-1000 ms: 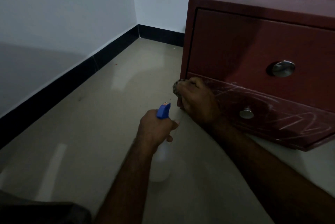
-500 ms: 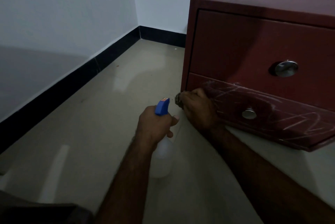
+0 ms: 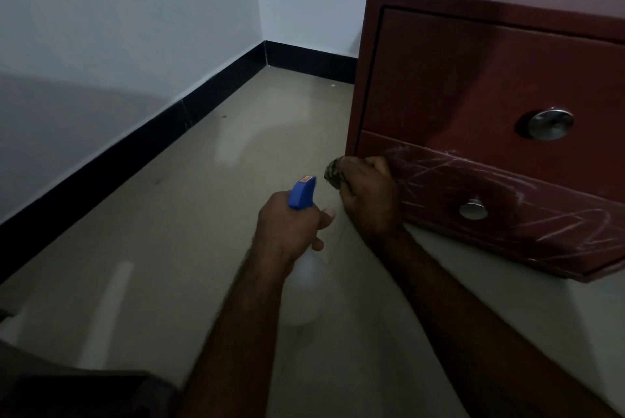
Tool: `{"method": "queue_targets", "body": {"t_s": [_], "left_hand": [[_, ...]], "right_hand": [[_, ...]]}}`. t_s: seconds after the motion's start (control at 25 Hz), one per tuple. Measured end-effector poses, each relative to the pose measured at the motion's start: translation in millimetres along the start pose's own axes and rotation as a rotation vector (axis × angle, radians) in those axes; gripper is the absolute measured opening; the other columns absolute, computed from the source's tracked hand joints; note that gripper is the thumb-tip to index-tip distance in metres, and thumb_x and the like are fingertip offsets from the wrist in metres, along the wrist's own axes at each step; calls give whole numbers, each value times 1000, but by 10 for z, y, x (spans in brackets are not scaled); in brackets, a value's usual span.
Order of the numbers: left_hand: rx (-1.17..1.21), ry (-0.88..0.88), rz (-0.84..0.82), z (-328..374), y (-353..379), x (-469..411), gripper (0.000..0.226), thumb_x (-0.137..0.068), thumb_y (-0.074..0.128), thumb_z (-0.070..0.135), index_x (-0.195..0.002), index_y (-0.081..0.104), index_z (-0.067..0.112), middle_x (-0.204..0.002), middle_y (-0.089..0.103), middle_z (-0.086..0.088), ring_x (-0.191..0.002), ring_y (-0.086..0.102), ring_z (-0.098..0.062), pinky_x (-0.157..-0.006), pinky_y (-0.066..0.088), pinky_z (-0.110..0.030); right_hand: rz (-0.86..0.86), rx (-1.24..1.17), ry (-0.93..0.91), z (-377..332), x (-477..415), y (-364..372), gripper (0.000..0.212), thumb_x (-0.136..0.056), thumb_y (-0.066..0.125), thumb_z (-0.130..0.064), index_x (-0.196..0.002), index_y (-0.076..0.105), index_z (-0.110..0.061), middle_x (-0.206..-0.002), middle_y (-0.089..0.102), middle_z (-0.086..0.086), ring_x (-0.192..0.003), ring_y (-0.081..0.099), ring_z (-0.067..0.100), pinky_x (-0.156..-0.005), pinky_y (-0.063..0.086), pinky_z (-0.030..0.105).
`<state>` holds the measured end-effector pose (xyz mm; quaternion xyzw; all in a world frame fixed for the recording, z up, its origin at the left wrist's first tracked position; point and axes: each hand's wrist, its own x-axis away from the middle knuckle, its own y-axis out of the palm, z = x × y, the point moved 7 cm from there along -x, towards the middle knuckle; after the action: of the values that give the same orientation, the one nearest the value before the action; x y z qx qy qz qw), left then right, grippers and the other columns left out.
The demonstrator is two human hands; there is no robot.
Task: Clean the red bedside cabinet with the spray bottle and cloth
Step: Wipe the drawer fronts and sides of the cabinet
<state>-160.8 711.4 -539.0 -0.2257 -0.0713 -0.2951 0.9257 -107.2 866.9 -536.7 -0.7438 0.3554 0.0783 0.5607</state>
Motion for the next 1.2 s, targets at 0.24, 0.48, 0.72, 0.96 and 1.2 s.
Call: {"method": "queue_targets", "body": {"t_s": [0.24, 0.48, 0.72, 0.96, 1.2], "left_hand": [[28, 4, -6, -11, 6, -3, 27, -83, 80, 23, -96, 66, 5, -92, 71, -10, -57, 69, -17, -65, 55, -33], [16, -3, -10, -24, 14, -7, 27, -83, 81, 24, -96, 66, 5, -91, 71, -9, -53, 68, -13, -63, 53, -30], [24, 0, -4, -21, -3, 0, 28, -84, 80, 22, -98, 65, 2, -93, 70, -13, -55, 68, -15, -65, 54, -33], [49, 20, 3, 37, -59, -1, 30, -85, 80, 21, -100, 65, 0, -94, 71, -12, -51, 67, -10, -60, 53, -29], [25, 32, -15, 63, 53, 22, 27, -85, 79, 20, -97, 65, -1, -92, 71, -12, -53, 67, -12, -64, 53, -33]], "right_hand": [[-102, -3, 30, 73, 141, 133, 32, -84, 64, 7, -110, 73, -8, -102, 71, 7, -100, 57, 28, -77, 55, 38], [-160, 27, 49, 174, 236, 218, 27, -83, 59, 8, -97, 72, -10, -95, 65, 10, -97, 54, 25, -77, 50, 39], [-115, 39, -47, 166, 250, 213, 32, -74, 65, 14, -96, 73, -8, -91, 69, 8, -91, 59, 30, -66, 52, 34], [-38, 147, 14, 678, 726, -1, 39, -73, 70, 11, -108, 74, -5, -102, 73, 10, -94, 61, 36, -75, 56, 38], [-195, 143, -61, 328, 451, 182, 29, -72, 66, 12, -94, 73, -6, -93, 72, 9, -93, 61, 34, -66, 52, 37]]}}
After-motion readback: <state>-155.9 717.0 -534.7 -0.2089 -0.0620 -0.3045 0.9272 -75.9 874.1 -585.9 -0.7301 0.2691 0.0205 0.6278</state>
